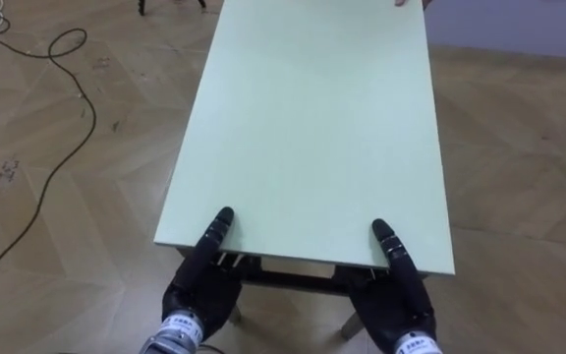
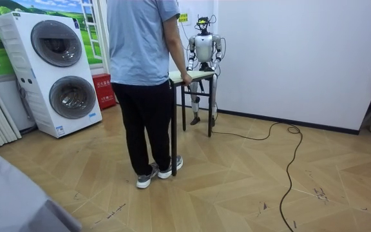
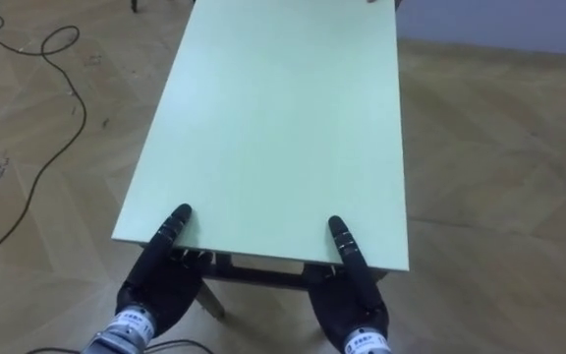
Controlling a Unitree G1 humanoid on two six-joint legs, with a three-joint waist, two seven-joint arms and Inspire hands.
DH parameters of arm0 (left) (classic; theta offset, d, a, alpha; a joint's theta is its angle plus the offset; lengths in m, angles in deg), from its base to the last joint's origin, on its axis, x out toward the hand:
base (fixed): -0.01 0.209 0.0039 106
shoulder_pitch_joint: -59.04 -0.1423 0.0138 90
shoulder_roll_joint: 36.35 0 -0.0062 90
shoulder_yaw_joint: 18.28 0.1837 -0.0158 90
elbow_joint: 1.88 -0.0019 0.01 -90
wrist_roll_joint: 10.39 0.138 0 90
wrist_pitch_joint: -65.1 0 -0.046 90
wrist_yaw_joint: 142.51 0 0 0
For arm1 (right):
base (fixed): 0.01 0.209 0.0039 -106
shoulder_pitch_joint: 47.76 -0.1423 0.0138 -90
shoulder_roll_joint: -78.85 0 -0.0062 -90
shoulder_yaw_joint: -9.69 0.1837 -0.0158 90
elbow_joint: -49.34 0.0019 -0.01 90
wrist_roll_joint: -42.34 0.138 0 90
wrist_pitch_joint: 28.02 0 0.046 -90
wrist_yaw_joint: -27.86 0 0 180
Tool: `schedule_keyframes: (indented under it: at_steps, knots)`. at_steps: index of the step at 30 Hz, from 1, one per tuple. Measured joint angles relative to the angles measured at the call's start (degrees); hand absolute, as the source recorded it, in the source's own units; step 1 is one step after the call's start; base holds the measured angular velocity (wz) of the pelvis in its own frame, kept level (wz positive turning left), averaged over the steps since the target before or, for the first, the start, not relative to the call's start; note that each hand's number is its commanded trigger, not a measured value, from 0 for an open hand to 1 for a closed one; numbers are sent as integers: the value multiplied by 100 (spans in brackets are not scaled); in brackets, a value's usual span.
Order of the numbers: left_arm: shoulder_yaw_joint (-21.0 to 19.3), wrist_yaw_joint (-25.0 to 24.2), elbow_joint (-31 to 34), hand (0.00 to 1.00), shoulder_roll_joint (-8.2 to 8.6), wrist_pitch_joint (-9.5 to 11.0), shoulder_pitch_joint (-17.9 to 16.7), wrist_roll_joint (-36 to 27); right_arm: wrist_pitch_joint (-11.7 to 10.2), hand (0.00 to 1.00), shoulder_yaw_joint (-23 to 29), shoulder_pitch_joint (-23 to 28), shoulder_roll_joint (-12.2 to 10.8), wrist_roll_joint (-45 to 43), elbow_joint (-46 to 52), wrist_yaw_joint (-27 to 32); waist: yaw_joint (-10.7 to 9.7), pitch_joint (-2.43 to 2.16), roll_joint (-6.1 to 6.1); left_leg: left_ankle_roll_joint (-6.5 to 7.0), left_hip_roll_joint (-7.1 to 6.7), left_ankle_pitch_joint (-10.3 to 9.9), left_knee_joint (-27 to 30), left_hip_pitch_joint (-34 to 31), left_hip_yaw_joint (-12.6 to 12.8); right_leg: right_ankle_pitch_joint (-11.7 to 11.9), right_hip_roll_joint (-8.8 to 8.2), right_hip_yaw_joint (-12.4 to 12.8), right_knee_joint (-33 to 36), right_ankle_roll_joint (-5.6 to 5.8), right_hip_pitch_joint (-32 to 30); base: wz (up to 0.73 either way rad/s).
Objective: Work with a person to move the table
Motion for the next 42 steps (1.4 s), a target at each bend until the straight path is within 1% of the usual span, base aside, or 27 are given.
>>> schedule_keyframes:
  at_steps: [5, 7, 8, 10, 12, 13, 15, 16, 18, 20, 22, 26, 29, 32, 42]
  knots:
    - [1, -23, 0, 100, -1, 0, -13, 4, 0, 100, -13, 1, 33, 17, -1, -34, -3, 2, 5, -29, 7, 35, 8, -49, -73, 6, 22, -20, -53, -10, 1, 5]
    - [8, -28, -2, 100, 14, -1, -43, 5, -17, 100, -24, 37, 33, 17, -1, -42, -39, 9, 9, -47, 9, 56, -1, 14, -187, 11, 34, -79, -123, -20, 128, 14]
    - [9, -28, -4, 100, 14, 0, -58, 16, -17, 100, -24, 40, 27, 7, -10, -42, -74, 20, 17, -54, 26, 60, -5, 51, -191, 10, 47, -103, -144, -21, 192, 14]
    - [11, -28, -7, 100, 29, 0, -76, 26, -13, 100, -18, 40, 32, 4, -33, -46, -91, 25, 25, -67, 39, 68, -4, 82, -194, 14, 62, -163, -209, -30, 270, 8]
    - [9, -29, -7, 100, 42, 0, -84, 24, -6, 100, -12, 40, 39, 2, -34, -46, -78, 25, 26, -77, 46, 71, -7, 94, -199, 11, 81, -157, -206, -40, 280, 0]
    - [22, -29, -6, 100, 42, 0, -86, 27, -3, 100, -7, 40, 54, 2, -34, -47, -82, 31, 38, -81, 45, 71, -7, 96, -199, 10, 90, -168, -207, -42, 285, 0]
    - [48, -29, -7, 100, 53, 2, -86, 25, -4, 100, 2, 38, 94, -19, -33, -85, -91, 62, 92, -101, 45, 58, -19, 86, -204, 13, 102, -175, -209, -46, 288, 5]
    - [68, -29, -6, 100, 63, 3, -85, 16, -9, 100, 13, 37, 124, -32, -33, -123, -100, 77, 144, -111, 40, 47, -35, 48, -209, 13, 106, -192, -209, -47, 276, 7]
    - [86, -28, -6, 100, 64, 3, -92, -1, -2, 100, 28, 38, 155, -39, -32, -151, -158, 67, 196, -113, 29, 47, -124, 54, -240, 13, 103, -207, -211, -47, 267, 13]
    - [89, -28, -6, 100, 60, 2, -101, -4, 1, 100, 27, 38, 171, -42, -27, -152, -184, 61, 220, -118, 13, 55, -156, 41, -281, 11, 97, -250, -211, -48, 268, 10]
    - [90, -28, -6, 100, 59, 2, -99, -2, 1, 100, 25, 38, 172, -39, -26, -152, -230, 59, 222, -114, -13, 71, -161, 29, -346, 11, 76, -308, -211, -47, 281, 11]
    - [104, -27, -7, 100, 53, 2, -105, -7, 1, 100, 24, 38, 186, -37, -26, -149, -238, 58, 223, -94, -42, 87, -164, 51, -346, 11, 47, -314, -210, -47, 302, 2]
    - [105, -27, -7, 100, 54, 2, -125, -20, 15, 100, 23, 38, 190, -37, -26, -133, -288, 58, 223, -75, -72, 118, -175, 87, -364, 11, 18, -331, -210, -43, 331, 5]
    - [105, -27, -13, 100, 41, 0, -155, -51, 68, 100, 24, 38, 205, -37, -26, -104, -315, 58, 223, -74, -76, 119, -201, 137, -364, 8, 16, -329, -210, -37, 370, 0]
    - [98, -23, -15, 100, 21, 0, -166, -51, 120, 100, 27, 38, 197, -34, -26, -90, -318, 47, 200, -71, -81, 128, -194, 150, -339, 0, 9, -314, -210, -26, 370, 0]
